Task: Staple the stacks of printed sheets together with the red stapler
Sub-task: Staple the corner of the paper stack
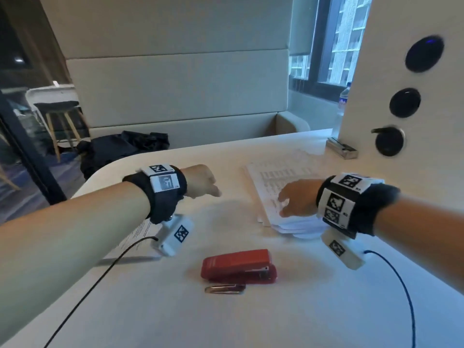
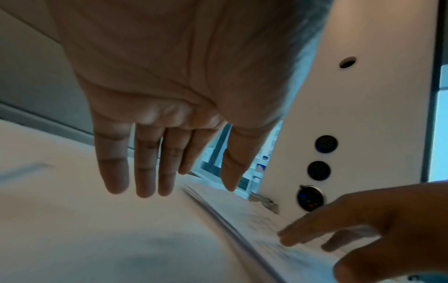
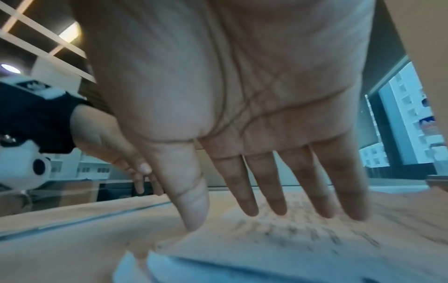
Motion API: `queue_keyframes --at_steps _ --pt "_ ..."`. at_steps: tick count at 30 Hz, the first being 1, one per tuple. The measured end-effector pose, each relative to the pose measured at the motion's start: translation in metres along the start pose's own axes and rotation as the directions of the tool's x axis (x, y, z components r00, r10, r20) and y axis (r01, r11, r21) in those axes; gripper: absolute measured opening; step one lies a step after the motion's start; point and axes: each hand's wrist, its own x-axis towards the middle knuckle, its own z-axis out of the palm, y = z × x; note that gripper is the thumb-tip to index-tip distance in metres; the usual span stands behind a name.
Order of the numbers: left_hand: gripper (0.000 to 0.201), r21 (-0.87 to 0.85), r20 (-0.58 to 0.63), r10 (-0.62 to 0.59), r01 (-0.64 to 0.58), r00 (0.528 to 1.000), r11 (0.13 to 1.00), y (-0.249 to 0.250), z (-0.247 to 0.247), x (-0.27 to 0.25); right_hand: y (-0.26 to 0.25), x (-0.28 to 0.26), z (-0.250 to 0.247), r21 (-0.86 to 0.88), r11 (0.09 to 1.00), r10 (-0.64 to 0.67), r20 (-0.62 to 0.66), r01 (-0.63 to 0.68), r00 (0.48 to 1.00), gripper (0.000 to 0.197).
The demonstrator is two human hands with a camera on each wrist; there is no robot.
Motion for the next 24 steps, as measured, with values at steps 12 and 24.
queue_keyframes --at_steps 12,24 --pt "0.044 -0.487 0.192 -0.079 0.165 0.978 0.858 0.089 0.034 0.046 0.026 -0.004 0.005 -0.112 0.989 -0.081 0.102 0.092 0.992 0.066" --pt "0.011 -0.526 -0.006 -0.040 0.031 0.999 0.850 0.113 0.046 0.041 0.043 0.002 0.000 0.084 0.994 -0.087 0.120 0.077 0.989 0.055"
